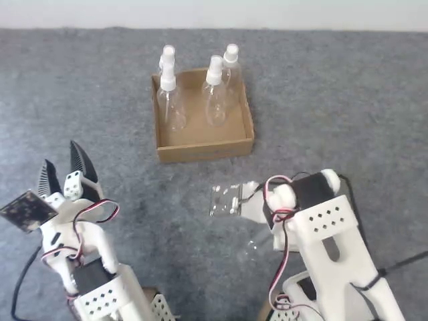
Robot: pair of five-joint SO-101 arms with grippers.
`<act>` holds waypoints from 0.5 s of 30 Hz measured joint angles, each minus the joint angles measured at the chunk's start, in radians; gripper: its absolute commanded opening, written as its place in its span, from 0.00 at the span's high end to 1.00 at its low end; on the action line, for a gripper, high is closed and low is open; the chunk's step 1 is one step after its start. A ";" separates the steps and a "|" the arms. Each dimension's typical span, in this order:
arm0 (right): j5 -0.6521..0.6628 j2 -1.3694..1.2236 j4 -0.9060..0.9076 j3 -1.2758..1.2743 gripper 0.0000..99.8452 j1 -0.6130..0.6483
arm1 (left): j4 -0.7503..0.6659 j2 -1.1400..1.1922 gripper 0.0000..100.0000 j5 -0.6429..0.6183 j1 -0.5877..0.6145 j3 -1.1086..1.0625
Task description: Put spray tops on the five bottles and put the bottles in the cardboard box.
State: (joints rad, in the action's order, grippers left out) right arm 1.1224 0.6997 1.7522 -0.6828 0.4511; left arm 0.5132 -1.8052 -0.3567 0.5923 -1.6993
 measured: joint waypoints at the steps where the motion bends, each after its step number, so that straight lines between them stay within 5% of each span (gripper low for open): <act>1: 0.014 0.000 0.000 -0.008 0.70 0.017 | 0.000 0.000 0.80 0.000 0.000 0.000; 15: 0.060 0.000 -0.094 -0.224 0.71 0.229 | 0.000 0.000 0.80 0.000 0.000 0.000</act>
State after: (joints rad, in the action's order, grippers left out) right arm 1.1822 0.6997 1.6586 -0.9068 0.6797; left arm 0.5132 -1.8052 -0.3567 0.5923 -1.6993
